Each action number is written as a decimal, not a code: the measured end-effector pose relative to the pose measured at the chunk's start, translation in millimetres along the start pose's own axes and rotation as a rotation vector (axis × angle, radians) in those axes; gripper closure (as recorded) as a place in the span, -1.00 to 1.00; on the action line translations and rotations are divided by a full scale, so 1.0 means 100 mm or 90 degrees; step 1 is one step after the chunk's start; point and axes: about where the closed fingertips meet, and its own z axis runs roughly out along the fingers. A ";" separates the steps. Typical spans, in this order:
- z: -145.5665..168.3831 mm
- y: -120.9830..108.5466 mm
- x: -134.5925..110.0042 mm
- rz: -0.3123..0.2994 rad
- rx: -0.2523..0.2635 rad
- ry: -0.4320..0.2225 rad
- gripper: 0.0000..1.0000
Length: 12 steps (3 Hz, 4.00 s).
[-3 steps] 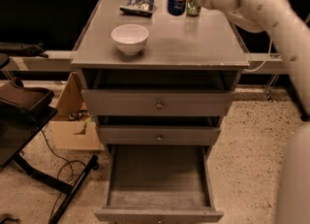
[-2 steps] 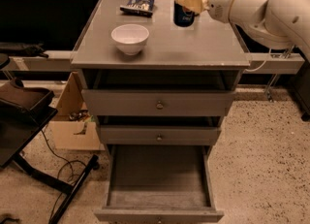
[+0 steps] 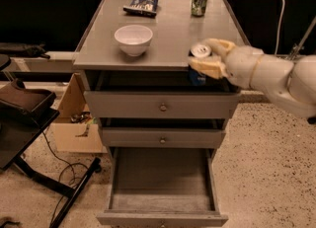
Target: Place pepsi can into bottom drawer
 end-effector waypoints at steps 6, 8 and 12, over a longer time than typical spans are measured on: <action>0.07 1.06 3.61 0.082 -0.112 0.026 1.00; 0.04 1.20 4.18 0.116 -0.081 0.024 1.00; 0.32 2.06 6.25 0.149 -0.163 -0.007 1.00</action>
Offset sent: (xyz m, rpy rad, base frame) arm -0.0272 -0.0524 -0.2249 0.1054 0.0983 -0.0867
